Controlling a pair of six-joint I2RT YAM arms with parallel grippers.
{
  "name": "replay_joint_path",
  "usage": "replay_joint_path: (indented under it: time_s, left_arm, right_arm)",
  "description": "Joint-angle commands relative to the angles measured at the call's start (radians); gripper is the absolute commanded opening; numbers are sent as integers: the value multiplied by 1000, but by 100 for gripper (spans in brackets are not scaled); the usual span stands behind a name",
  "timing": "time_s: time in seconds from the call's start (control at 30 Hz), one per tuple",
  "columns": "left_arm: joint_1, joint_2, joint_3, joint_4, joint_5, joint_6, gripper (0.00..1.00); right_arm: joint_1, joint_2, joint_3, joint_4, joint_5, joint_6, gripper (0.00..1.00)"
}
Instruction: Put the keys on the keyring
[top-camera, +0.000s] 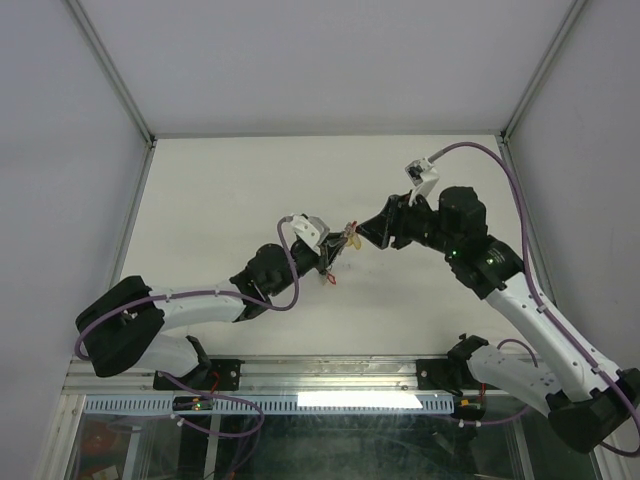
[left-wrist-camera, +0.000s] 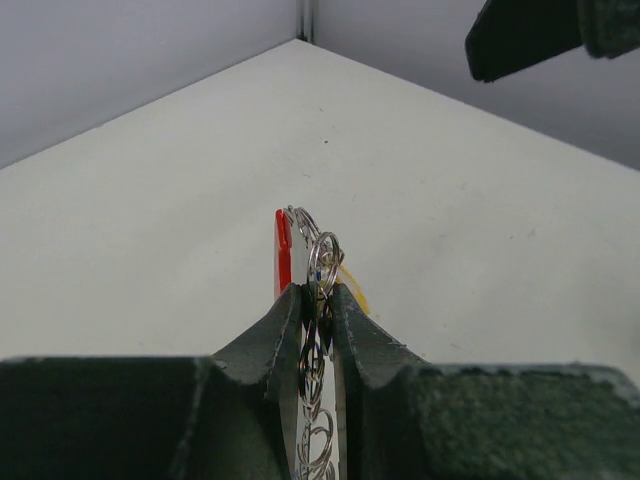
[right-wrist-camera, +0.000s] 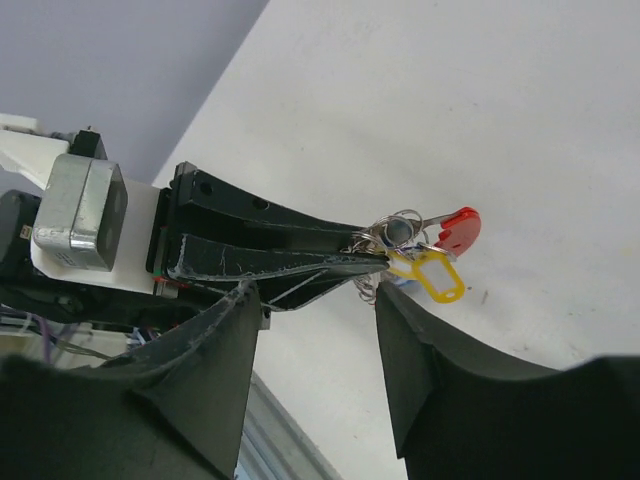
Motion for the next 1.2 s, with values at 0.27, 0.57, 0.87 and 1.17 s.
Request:
replay_joint_path:
  time_s: [0.27,0.57,0.87,1.17]
  left_arm:
    - [8,-85,-9,173,-14,-117,0]
    - [9,-90,-14,208,30,-129,0]
    - [9,-101,-12,219,53,-138,0]
    - [10,-94,-10,226,68,-146,0]
  right_arm:
    - [-3,78,-58,213,-65,231,47]
    - [-3,107,-74,269,-122,230,46]
    - [-3,117,-87,295,-137,244,46]
    - [-2,118,-93,325,-174,256,43]
